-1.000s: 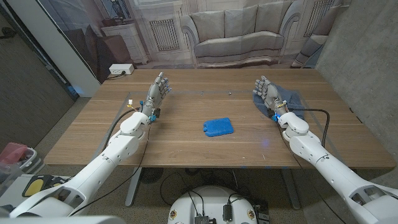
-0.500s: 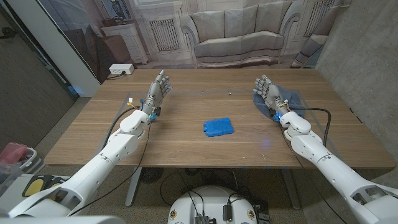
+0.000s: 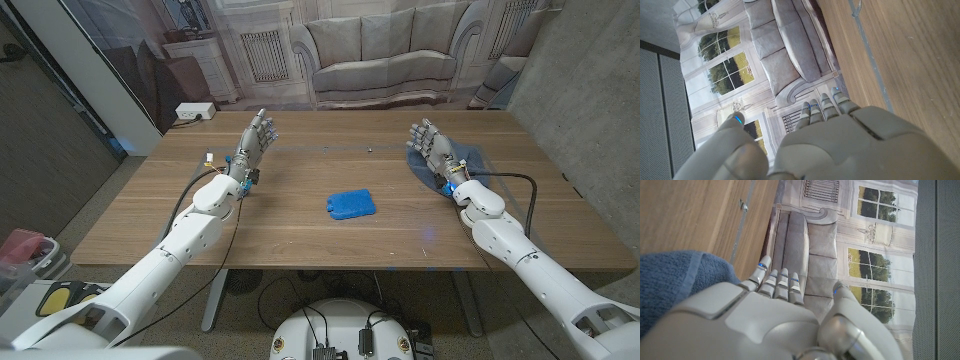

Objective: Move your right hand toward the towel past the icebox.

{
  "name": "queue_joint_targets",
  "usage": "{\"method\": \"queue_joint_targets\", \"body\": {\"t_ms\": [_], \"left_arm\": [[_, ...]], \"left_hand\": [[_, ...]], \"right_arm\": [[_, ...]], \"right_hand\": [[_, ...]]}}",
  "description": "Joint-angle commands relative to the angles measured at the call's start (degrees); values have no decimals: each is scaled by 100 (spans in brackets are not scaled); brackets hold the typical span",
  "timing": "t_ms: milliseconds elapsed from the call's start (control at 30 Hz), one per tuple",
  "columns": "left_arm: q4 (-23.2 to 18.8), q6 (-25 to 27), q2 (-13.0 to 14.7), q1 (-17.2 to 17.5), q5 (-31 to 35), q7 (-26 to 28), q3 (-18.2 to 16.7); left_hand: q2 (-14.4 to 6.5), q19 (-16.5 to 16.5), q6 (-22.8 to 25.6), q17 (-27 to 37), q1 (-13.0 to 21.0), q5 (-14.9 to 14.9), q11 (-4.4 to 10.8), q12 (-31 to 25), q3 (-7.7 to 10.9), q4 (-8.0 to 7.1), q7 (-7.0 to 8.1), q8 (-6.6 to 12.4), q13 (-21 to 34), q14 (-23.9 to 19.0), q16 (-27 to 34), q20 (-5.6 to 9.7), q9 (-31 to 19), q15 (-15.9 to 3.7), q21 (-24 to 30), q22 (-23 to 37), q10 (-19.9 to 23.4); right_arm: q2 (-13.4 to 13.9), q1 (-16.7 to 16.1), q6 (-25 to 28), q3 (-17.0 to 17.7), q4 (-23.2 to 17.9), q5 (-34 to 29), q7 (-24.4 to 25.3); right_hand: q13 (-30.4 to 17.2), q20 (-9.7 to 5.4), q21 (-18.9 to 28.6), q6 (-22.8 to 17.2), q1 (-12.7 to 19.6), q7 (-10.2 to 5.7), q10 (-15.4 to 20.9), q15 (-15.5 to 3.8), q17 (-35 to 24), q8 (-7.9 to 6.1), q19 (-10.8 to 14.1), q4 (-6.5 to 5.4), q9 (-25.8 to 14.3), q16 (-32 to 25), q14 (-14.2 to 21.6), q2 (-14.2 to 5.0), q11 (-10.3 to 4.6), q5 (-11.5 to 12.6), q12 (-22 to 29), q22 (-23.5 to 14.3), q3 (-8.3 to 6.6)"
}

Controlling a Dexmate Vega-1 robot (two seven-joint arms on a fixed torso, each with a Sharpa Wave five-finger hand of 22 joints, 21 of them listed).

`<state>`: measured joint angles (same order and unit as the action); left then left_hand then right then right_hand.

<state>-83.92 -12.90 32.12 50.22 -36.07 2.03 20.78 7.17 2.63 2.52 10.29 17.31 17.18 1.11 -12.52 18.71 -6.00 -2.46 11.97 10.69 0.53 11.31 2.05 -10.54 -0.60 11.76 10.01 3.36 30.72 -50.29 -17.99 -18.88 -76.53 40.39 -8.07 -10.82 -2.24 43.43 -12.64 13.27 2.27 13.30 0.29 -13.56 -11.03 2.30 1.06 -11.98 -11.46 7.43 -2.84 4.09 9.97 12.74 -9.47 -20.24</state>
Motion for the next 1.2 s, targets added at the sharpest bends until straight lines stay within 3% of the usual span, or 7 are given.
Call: {"method": "queue_joint_targets", "body": {"t_ms": [33,1200], "left_arm": [[-241,250,90,19,55,107,45],[-502,22,199,354,52,132,-61]], "left_hand": [[-11,102,98,19,40,28,2,-24,-6,34,-3,43,16,-72,38,176,-15,-20,55,21,69],[-94,176,215,19,120,39,26,-15,-9,61,16,44,14,-187,24,110,-17,-18,49,21,162]], "right_arm": [[34,-59,-181,89,-60,92,-164],[414,-148,-308,266,-605,-97,71]], "right_hand": [[-13,-228,-15,-56,35,-16,81,8,1,-38,72,33,-2,-38,82,-14,7,26,29,-19,-29],[-10,-210,-101,-89,58,-32,162,-1,69,-42,171,74,37,-57,143,-51,3,17,49,-21,-11]]}}
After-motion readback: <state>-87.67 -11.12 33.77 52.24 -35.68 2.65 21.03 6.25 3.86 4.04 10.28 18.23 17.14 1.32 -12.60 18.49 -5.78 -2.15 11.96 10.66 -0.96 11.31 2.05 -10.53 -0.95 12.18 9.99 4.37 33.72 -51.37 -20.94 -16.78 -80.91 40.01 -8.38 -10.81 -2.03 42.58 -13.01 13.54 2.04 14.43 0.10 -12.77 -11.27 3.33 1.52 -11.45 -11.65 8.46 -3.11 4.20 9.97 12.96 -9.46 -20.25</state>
